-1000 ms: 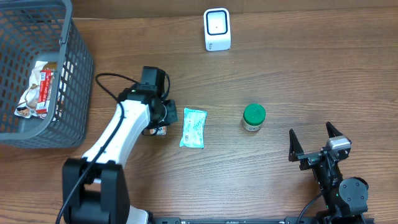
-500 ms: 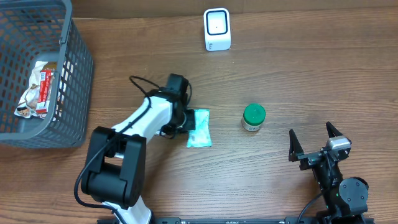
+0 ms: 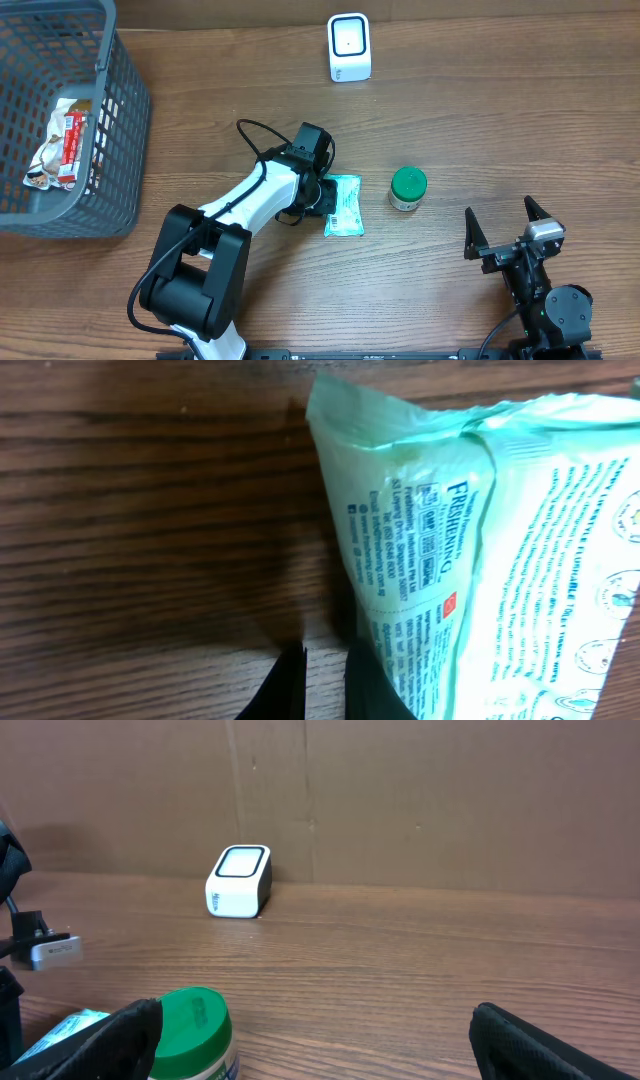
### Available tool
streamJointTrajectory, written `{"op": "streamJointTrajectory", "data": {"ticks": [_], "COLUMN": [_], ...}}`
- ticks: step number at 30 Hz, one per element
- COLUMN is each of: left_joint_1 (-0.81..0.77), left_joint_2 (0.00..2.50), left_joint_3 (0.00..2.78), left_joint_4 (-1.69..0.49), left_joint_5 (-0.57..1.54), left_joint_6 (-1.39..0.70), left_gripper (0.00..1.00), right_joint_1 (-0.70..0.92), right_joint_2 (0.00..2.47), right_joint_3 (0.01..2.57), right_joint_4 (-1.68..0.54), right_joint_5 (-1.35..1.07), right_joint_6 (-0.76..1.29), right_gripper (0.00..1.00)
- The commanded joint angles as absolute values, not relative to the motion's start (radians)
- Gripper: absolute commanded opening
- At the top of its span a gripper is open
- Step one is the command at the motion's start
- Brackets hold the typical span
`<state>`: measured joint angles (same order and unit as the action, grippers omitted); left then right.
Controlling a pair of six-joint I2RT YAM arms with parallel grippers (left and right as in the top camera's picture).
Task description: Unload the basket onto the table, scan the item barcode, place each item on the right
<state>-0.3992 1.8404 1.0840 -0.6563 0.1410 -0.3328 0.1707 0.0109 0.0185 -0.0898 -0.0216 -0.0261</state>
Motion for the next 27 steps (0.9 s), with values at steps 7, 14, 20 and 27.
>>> {"op": "streamJointTrajectory", "data": {"ticks": [7,14,20,27], "left_joint_1": [-0.400,-0.409,-0.366,-0.171], "left_joint_2": [1.851,1.851,1.827,1.710], "left_joint_3": [1.076,1.076,1.126,1.334], "left_joint_4": [-0.595,-0.526,-0.577,-0.849], "left_joint_5": [0.320,0.418,0.410,0.408], "left_joint_6": [-0.355,-0.390,-0.359,-0.224], "left_gripper": [0.07,0.07,0.07,0.13], "right_joint_1": [0.168,0.168,0.168,0.168], "right_joint_2": [0.003,0.003,0.003,0.003], "right_joint_3": [0.008,0.008,0.008,0.008], "right_joint_4": [-0.084,-0.084,-0.084,-0.084], "right_joint_5": [-0.017,-0.017,-0.017,-0.018], "right_joint_6": [-0.027,-0.027,-0.027,-0.027], "right_gripper": [1.00,1.00,1.00,1.00]}}
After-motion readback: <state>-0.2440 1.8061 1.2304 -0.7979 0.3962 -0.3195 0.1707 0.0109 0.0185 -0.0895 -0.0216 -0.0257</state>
